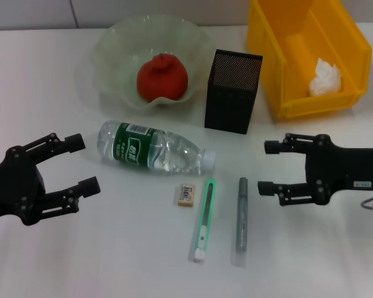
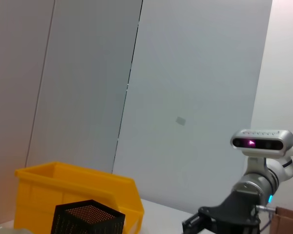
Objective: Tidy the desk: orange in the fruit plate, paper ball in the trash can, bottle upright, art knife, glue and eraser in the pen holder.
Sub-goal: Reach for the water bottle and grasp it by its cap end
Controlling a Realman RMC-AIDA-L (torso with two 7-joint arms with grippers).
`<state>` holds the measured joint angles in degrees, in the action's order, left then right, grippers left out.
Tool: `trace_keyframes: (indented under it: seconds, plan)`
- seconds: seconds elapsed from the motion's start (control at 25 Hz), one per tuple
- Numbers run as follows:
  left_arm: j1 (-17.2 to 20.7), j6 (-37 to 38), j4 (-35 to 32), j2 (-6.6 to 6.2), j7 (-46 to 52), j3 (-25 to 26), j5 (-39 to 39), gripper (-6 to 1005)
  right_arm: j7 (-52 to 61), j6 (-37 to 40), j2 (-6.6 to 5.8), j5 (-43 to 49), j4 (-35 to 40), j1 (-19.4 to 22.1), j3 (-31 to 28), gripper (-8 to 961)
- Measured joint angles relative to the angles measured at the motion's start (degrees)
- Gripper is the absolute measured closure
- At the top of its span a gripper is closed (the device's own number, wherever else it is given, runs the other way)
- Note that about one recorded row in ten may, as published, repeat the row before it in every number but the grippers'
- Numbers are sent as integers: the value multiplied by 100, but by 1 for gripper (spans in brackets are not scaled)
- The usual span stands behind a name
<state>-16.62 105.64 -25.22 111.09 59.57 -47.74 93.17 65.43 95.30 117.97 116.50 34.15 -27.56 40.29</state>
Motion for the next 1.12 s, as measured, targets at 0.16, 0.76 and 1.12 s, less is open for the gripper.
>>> trace_keyframes:
  seconds: [0.16, 0.76, 1.12]
  plan:
    - [0, -3, 0, 3, 10, 75, 0, 152, -105, 234, -15, 62, 158, 281, -387, 121]
    - [-25, -18, 0, 62, 131, 213, -1, 152, -472, 730, -8, 635, 213, 563, -1482, 120]
    - [-171, -43, 0, 90, 116, 249, -2, 153, -460, 710, -5, 637, 197, 541, -1488, 120]
